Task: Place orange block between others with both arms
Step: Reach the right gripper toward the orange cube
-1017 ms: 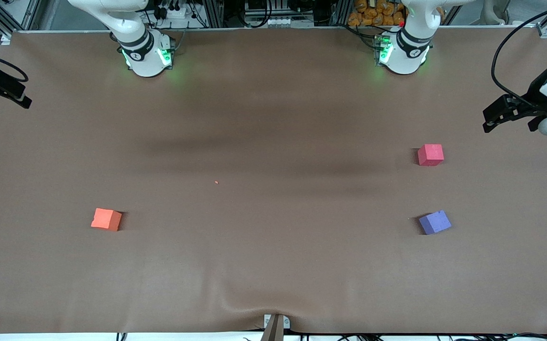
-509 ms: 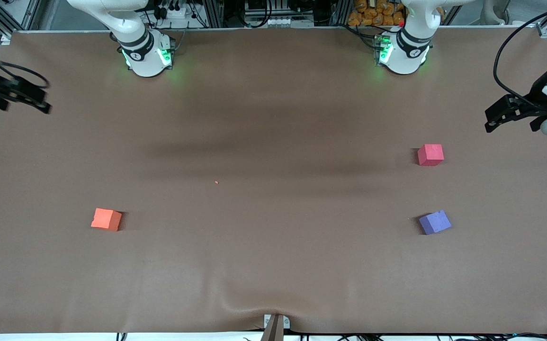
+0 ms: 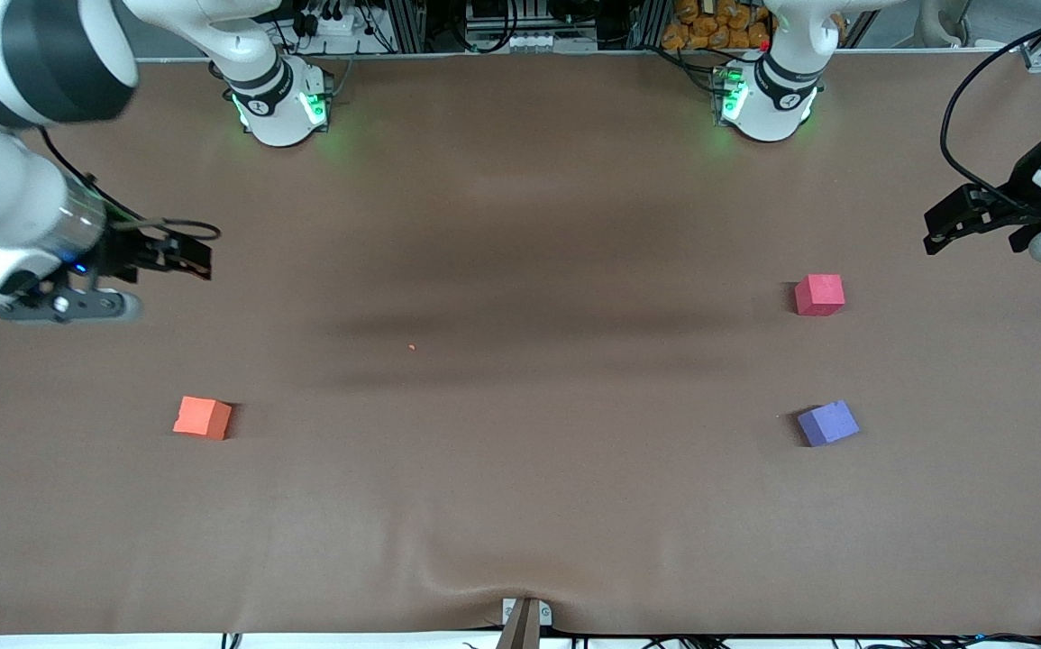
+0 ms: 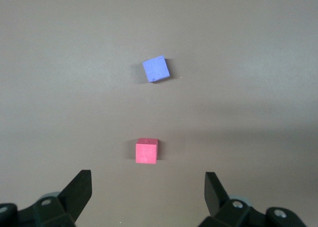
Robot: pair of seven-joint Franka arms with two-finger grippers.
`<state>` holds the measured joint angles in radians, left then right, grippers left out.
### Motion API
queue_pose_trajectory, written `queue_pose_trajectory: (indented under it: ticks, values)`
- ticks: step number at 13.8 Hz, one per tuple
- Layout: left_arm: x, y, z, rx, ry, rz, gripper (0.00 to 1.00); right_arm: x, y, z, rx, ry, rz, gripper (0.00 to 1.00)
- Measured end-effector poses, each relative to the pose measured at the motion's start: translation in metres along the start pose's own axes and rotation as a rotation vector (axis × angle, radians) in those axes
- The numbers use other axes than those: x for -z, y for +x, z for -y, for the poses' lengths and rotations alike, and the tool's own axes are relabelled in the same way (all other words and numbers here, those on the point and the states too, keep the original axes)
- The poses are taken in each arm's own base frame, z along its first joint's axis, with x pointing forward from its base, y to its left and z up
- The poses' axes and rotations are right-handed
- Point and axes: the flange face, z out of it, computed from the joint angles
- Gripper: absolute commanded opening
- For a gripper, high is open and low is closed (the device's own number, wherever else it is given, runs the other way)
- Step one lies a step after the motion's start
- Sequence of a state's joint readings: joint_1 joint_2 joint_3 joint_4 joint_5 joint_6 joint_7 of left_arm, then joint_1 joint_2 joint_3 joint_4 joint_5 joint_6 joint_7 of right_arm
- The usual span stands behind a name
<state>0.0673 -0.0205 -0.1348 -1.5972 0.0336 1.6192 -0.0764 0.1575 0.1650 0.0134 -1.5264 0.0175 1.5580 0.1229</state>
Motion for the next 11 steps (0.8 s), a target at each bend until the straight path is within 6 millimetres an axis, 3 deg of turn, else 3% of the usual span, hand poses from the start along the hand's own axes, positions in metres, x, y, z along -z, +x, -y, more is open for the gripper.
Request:
queue_pose_trajectory:
  ticks: [2,4,6,9,11]
  values:
    - [0.0,0.0,0.001,0.001,0.0,0.0,1.0,-0.004,0.005,-0.003,0.018,0.0,0.001,1.0]
    - [0.0,0.0,0.001,0.001,0.0,0.0,1.0,-0.016,0.011,-0.02,-0.002,-0.003,0.033,1.0]
    - [0.0,0.0,0.001,0.002,0.0,0.001,1.0,-0.056,0.03,-0.06,-0.064,0.001,0.103,1.0]
    - [-0.003,0.001,0.001,0.002,0.0,0.005,1.0,-0.137,0.058,-0.127,-0.141,0.022,0.214,1.0]
    - [-0.004,0.002,0.001,0.001,0.0,0.007,1.0,-0.17,0.069,-0.136,-0.148,0.026,0.239,1.0]
